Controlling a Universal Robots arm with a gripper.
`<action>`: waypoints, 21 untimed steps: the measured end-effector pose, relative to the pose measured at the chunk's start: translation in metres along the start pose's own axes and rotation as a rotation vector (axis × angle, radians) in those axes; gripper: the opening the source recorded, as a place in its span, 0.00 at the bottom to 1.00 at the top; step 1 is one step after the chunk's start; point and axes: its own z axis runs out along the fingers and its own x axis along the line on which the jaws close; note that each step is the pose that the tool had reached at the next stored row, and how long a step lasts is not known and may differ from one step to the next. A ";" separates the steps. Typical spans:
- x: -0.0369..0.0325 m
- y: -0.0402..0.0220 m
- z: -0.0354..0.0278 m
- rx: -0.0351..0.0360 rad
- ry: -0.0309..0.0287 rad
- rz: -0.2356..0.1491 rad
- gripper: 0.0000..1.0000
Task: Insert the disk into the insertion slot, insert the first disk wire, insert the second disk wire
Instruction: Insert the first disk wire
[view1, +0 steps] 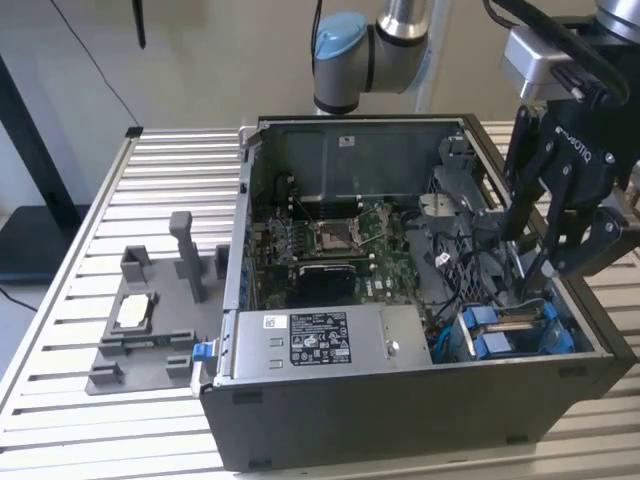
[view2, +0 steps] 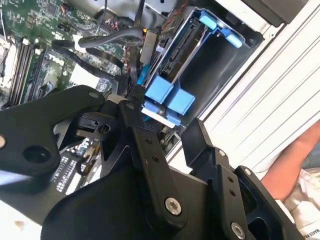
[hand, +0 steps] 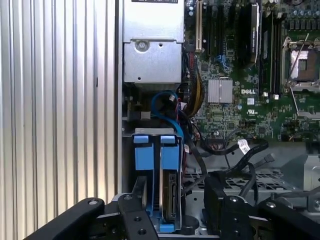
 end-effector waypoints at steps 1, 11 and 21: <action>-0.0001 0.0000 -0.0001 0.0117 -0.0058 -0.001 0.58; -0.0050 0.0004 0.0013 0.1612 -0.0203 -0.015 0.58; -0.0059 0.0004 0.0016 0.1705 -0.0205 -0.021 0.58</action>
